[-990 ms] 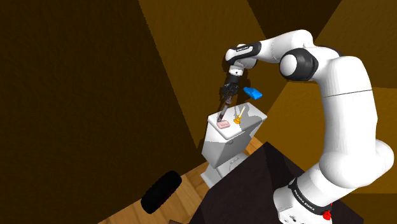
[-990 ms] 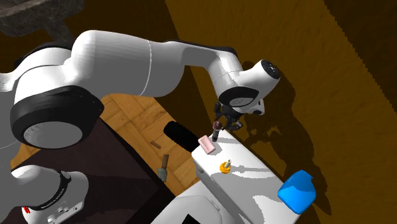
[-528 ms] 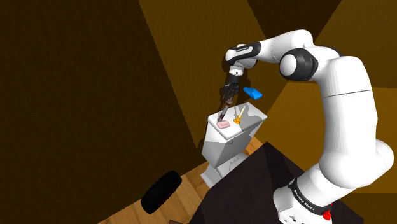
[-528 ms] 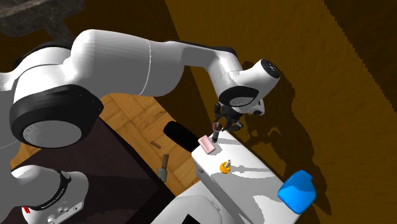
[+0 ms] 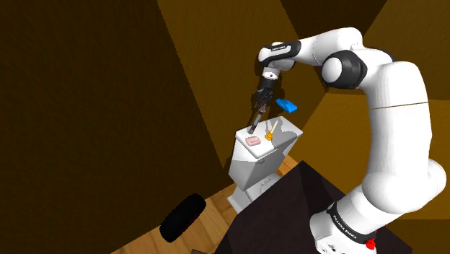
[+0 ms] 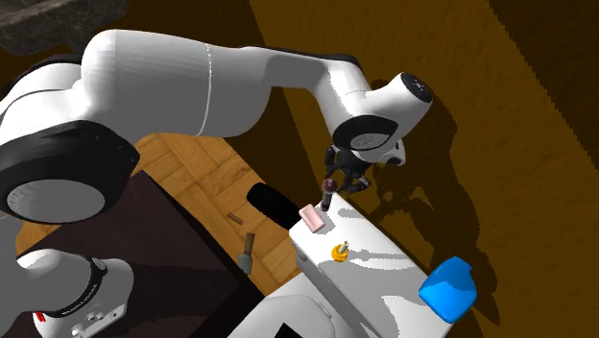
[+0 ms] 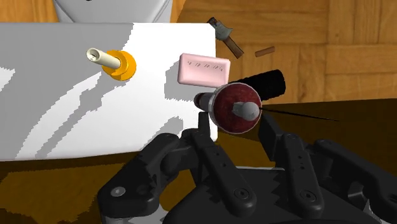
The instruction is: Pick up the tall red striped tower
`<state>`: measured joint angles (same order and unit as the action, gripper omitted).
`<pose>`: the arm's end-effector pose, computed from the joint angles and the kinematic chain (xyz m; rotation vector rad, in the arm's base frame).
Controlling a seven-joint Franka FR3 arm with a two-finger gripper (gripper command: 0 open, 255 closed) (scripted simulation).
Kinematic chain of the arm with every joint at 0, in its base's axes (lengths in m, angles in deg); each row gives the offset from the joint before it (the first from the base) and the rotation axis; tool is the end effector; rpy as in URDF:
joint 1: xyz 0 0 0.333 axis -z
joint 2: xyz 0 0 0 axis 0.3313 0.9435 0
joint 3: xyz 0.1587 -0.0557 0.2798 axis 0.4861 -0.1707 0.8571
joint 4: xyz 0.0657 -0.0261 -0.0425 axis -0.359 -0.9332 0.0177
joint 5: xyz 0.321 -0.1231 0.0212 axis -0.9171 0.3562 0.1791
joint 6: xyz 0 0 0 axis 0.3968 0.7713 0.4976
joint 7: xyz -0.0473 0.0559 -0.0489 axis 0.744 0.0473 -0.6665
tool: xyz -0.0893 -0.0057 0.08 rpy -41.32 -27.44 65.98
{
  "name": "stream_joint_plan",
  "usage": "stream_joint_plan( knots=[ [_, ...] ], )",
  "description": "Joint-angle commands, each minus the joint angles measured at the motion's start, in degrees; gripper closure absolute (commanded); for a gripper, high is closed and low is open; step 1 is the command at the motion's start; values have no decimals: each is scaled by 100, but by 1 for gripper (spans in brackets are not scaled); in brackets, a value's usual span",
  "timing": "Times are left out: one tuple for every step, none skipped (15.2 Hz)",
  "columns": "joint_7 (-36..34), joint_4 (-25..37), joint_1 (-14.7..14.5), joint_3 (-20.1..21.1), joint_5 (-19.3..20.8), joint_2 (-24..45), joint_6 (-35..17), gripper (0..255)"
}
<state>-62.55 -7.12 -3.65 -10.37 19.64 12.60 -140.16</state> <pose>0.6081 -0.2656 0.2820 -2.9490 0.1657 0.3761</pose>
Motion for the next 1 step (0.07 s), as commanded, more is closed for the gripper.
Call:
stream_joint_plan(
  knots=[
    [-6, 63, 2, -1, 2, -6, 32, 255]
  ],
)
